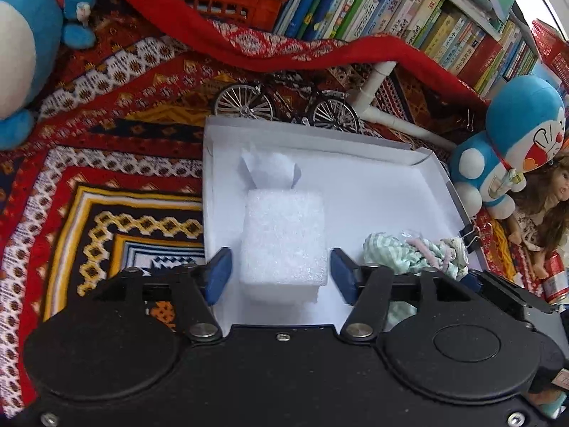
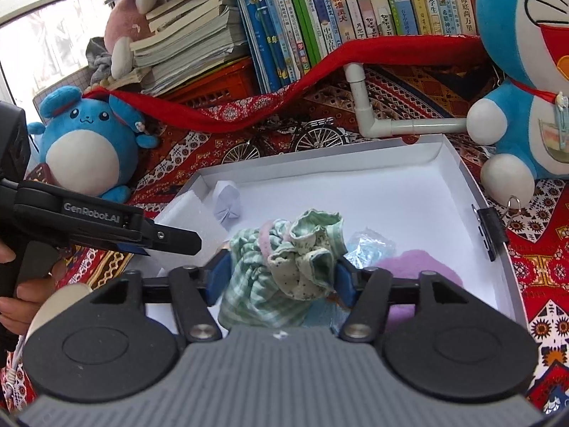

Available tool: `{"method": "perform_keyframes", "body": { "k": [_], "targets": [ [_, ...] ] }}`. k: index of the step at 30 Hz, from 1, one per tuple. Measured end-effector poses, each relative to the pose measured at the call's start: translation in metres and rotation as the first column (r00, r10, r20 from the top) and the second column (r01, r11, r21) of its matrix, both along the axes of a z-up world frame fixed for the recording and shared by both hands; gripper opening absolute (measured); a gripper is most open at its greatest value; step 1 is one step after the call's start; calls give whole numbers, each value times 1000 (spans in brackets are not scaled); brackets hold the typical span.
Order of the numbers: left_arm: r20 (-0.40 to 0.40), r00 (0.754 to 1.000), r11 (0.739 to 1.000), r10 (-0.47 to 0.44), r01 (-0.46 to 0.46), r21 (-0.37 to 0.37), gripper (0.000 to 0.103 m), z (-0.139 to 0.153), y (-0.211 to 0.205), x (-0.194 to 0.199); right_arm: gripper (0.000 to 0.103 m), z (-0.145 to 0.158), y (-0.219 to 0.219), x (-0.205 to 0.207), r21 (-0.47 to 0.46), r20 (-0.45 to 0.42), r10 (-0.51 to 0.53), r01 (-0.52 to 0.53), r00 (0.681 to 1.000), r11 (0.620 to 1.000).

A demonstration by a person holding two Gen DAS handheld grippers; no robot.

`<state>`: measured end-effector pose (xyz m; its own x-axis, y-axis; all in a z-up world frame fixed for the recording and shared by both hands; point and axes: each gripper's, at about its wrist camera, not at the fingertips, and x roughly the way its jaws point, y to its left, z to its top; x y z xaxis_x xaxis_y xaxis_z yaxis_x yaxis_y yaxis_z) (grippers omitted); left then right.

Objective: Organize soft objects
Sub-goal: 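Open left tool to drop the cube while right tool releases the cloth into the tray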

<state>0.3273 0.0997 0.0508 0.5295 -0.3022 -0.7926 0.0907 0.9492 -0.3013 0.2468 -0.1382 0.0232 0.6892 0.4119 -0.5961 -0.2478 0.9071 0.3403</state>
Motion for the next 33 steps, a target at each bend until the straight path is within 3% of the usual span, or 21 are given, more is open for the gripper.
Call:
{"method": "perform_keyframes", "body": {
  "k": [4, 15, 23, 33],
  "targets": [
    [54, 998, 1000, -11, 11, 15, 80, 13, -2, -9, 86, 7, -4, -5, 8, 22, -13, 13, 1000, 1000],
    [206, 978, 995, -38, 17, 99, 85, 54, -13, -54, 96, 35, -21, -34, 6, 107, -42, 41, 993, 999],
    [301, 952, 994, -55, 25, 103, 88, 77, -19, -104, 103, 56, -33, -69, -15, 201, -47, 51, 978, 999],
    [393, 917, 996, -74, 52, 66, 91, 88, -28, -170, 103, 76, -43, -112, -39, 311, -60, 76, 948, 996]
  ]
}}
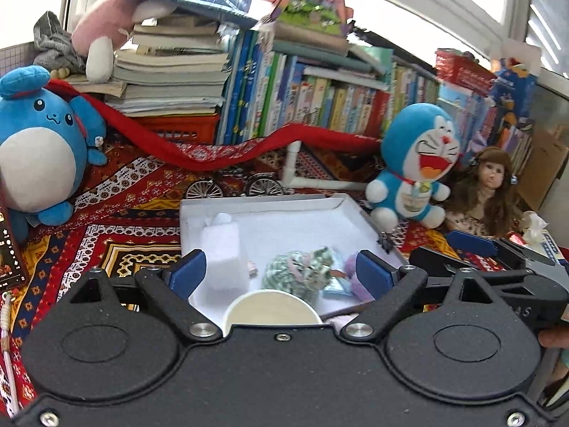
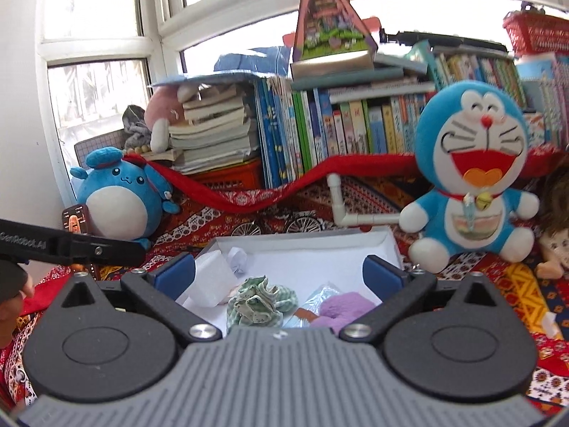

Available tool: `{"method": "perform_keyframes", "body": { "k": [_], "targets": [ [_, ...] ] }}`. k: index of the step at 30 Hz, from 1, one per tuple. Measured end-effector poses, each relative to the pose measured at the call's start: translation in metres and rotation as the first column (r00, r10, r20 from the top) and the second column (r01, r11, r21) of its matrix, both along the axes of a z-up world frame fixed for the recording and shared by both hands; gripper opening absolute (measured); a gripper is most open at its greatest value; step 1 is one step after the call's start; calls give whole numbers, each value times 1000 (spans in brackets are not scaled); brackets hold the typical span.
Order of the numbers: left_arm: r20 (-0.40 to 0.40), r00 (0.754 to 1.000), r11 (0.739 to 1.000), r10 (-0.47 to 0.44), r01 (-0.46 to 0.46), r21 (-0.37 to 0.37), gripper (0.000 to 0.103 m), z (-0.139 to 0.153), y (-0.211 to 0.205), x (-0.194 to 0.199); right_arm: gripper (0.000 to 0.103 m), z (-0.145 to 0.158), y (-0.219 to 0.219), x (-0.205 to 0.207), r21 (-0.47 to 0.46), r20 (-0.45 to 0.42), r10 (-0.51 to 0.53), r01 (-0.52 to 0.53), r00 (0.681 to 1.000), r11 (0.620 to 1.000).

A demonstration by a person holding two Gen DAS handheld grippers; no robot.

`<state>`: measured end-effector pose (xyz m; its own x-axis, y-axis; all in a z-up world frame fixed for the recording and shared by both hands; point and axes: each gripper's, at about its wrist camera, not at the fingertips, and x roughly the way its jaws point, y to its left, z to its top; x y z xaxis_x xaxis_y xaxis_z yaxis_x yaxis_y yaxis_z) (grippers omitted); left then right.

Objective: Organize soft objects
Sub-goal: 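Withdraw both open tools from the tray back toward the pile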

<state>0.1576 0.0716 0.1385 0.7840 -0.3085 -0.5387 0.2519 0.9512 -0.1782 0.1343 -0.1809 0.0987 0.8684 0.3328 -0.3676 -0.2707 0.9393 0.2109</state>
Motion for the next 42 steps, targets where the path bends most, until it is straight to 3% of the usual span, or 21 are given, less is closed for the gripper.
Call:
{"method": "perform_keyframes", "body": {
  "k": [16, 31, 42],
  "targets": [
    [102, 995, 1000, 6, -7, 6, 95, -14, -10, -72, 103, -10, -18, -49, -62, 57, -65, 68, 996, 996],
    [104, 990, 995, 92, -96, 34, 95, -63, -13, -111, 103, -39, -14, -90, -190, 111, -96, 116, 989, 975],
    [76, 981, 984, 176, -179, 25, 95, -97, -16, -118, 103, -58, -30, -108, -196, 116, -181, 202, 977, 960]
  ]
}}
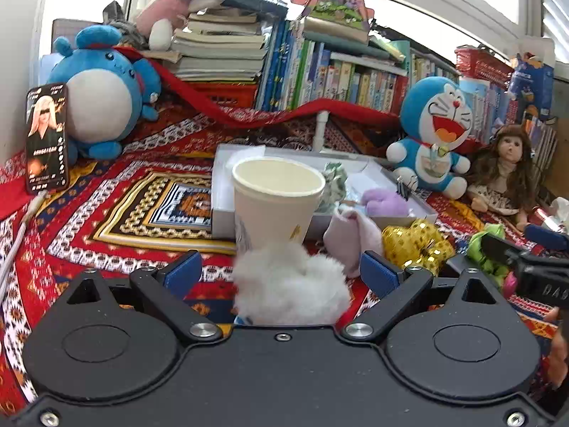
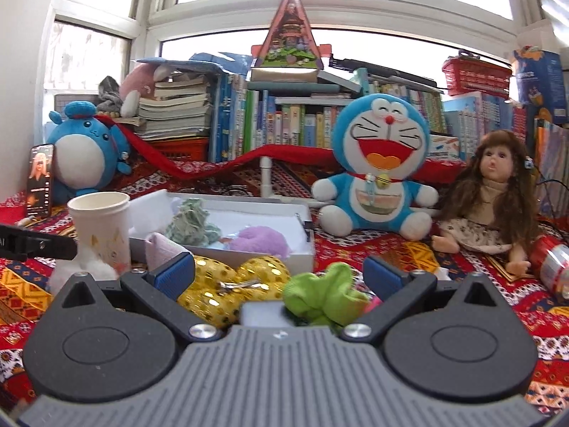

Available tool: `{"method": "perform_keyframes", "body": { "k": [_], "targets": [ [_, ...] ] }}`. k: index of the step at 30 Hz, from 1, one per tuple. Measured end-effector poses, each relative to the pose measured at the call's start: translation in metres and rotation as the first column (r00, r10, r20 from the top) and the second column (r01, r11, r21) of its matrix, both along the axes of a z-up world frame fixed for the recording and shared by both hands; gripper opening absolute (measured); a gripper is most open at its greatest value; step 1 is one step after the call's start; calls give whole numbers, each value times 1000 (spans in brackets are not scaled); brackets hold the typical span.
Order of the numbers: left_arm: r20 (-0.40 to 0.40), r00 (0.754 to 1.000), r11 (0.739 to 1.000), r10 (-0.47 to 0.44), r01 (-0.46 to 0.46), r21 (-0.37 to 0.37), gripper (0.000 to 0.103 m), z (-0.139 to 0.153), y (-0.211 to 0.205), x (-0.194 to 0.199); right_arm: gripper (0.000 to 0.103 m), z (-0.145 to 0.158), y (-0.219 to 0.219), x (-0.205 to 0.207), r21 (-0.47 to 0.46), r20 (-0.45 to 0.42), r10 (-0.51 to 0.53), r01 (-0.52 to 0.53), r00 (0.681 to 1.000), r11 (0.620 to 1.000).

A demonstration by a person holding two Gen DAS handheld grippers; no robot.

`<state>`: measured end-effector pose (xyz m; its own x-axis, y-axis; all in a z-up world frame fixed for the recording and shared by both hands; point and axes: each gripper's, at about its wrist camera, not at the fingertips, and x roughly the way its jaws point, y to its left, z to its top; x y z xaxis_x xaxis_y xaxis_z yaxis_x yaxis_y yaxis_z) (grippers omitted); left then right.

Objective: Organize soft objects
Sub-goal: 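Withdraw both open tools from the tray back toward the pile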

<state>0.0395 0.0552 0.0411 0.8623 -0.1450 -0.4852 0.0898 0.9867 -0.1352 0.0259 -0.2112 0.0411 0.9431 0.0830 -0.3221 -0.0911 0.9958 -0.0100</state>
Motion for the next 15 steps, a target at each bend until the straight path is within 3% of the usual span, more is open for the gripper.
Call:
{"method": "perform_keyframes", "body": {
  "k": [12, 15],
  "targets": [
    [-3, 998, 998, 62, -62, 19, 95, -23, -4, -5, 103, -17, -45, -7, 153, -12, -192, 192, 981, 969],
    [-4, 998, 997, 65, -65, 32, 95, -27, -8, -4, 98, -22, -53, -7, 189, -30, -218, 220, 976, 957]
  ]
}}
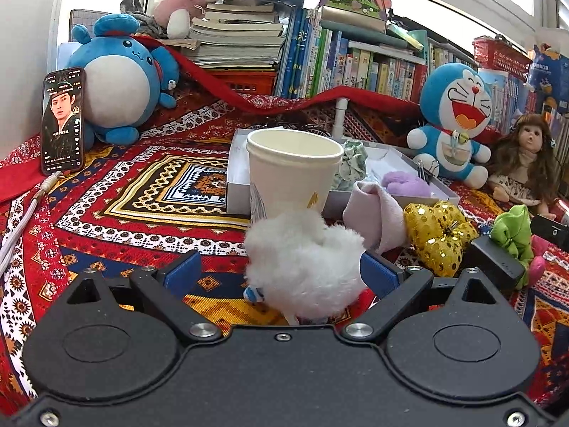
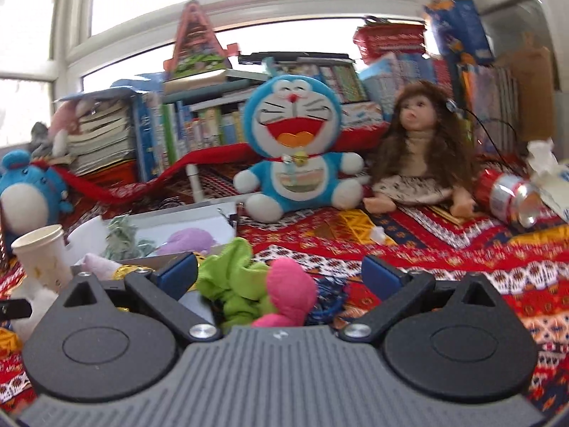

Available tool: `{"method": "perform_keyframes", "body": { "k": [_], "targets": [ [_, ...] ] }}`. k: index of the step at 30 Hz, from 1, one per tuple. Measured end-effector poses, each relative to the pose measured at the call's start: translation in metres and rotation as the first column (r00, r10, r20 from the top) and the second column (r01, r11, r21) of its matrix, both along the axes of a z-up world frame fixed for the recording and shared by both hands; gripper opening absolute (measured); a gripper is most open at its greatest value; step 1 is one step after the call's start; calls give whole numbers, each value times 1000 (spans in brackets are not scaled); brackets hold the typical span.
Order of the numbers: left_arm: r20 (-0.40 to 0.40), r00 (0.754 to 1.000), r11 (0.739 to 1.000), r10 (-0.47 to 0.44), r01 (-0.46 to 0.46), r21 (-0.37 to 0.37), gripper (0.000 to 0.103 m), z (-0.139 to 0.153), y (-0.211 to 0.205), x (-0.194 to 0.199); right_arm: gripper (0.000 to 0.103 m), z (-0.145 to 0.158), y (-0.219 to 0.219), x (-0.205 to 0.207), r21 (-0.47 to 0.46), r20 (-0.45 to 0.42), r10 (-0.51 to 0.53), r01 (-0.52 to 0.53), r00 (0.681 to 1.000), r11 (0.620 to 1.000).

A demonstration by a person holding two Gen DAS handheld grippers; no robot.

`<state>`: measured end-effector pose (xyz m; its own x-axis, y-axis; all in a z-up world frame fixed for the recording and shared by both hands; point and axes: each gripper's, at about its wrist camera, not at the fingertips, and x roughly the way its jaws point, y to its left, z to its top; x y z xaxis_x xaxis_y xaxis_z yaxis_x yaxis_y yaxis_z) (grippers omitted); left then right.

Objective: Organize soft objects
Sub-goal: 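Withdraw both open tools from the tray back toward the pile, then move left tool to the white fluffy plush while right tool approaches the green and pink plush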

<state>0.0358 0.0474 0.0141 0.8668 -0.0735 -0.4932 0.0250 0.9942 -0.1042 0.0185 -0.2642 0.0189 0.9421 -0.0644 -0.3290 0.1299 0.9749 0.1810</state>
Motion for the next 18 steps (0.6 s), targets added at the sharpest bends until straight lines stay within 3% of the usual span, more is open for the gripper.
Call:
{"method": "perform_keyframes", "body": {
  "k": [18],
  "targets": [
    [-34, 999, 1000, -13, 14, 13, 95, -12, -16, 12, 76, -12, -1, 4, 35, -42, 1, 0, 999, 999]
  ]
}}
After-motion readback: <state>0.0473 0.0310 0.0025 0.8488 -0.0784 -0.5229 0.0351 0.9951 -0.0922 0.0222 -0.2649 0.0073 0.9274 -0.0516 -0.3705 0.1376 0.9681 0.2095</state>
